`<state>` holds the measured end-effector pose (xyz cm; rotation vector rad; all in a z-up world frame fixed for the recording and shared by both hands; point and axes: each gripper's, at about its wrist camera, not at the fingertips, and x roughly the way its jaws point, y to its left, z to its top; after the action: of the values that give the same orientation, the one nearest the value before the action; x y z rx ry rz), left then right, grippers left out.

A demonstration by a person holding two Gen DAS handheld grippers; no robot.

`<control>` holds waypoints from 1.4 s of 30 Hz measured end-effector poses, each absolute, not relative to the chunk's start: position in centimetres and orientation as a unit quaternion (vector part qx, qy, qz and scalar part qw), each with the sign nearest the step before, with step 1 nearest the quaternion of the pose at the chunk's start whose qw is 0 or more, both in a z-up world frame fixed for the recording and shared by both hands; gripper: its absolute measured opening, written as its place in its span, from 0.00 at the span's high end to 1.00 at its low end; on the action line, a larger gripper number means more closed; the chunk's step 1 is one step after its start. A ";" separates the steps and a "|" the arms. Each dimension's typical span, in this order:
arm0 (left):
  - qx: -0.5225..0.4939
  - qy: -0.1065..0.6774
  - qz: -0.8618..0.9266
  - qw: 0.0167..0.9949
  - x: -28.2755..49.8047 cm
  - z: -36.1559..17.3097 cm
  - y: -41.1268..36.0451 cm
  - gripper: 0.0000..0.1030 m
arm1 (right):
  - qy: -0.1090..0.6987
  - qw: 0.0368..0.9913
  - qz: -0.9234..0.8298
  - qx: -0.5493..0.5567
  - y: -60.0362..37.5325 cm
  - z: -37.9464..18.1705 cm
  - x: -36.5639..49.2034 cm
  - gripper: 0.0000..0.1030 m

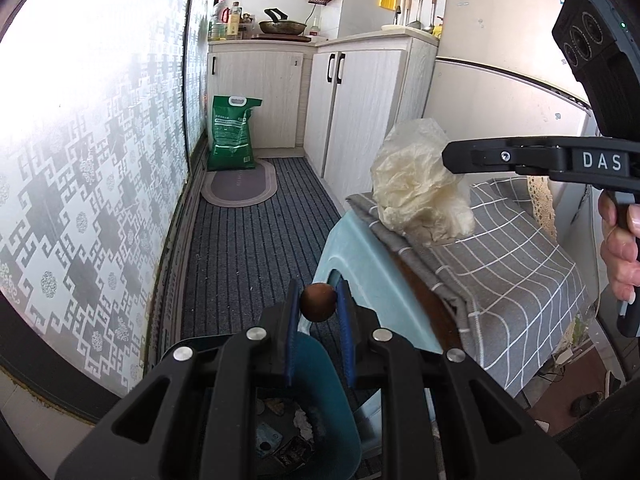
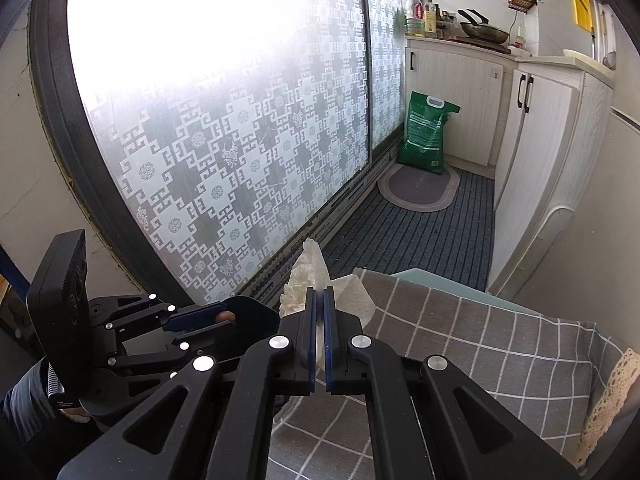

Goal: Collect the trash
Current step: 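Drop the nut into the teal bin with the left tool while the right tool drops the tissue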

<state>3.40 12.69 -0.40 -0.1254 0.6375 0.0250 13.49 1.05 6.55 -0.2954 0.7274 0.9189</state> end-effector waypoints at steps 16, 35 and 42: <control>-0.079 0.366 0.045 0.926 2.1 -4.8 17.3 0.81 | 0.371 0.782 0.470 -0.170 7.2 3.2 11.4 0.97; -0.069 0.476 0.044 0.875 1.5 -12.8 18.9 0.80 | 0.431 0.732 0.480 -0.219 12.0 -2.0 10.2 0.97; -0.069 0.483 0.044 0.872 1.5 -13.4 19.3 0.80 | 0.455 0.712 0.473 -0.247 13.0 -4.6 9.9 0.97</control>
<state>1.46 19.30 -13.42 -0.1444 1.0106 0.0925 9.91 12.98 -4.61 -0.5485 1.0092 1.0495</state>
